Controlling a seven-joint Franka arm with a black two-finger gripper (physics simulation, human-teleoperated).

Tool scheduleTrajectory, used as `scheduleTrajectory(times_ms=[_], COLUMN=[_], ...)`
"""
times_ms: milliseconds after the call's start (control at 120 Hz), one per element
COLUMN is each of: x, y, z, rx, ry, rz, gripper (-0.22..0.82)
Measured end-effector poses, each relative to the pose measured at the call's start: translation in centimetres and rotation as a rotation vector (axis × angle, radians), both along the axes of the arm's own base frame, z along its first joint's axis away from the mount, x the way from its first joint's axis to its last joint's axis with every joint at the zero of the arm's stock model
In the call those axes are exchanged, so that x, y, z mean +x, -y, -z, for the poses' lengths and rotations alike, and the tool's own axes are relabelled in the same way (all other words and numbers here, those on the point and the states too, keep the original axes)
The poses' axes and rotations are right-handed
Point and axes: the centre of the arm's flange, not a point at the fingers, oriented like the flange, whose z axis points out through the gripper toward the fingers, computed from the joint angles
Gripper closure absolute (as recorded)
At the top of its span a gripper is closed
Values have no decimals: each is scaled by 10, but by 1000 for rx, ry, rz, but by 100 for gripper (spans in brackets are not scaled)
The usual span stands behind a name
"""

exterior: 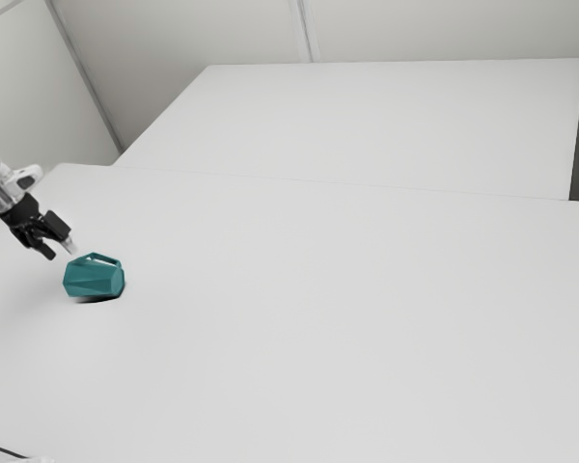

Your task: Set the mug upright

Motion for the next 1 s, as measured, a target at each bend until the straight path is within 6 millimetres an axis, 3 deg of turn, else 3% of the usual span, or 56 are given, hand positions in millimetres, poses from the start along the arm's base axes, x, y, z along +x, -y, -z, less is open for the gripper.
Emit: scheduleTrajectory(times_ms=[425, 800, 1000], x=[-17, -20, -18], y=[-10, -7, 1], z=[51, 58, 61], rx=[-220, -281, -325], ry=[78, 173, 214], rz=[41, 122, 149], gripper=[0, 0, 10])
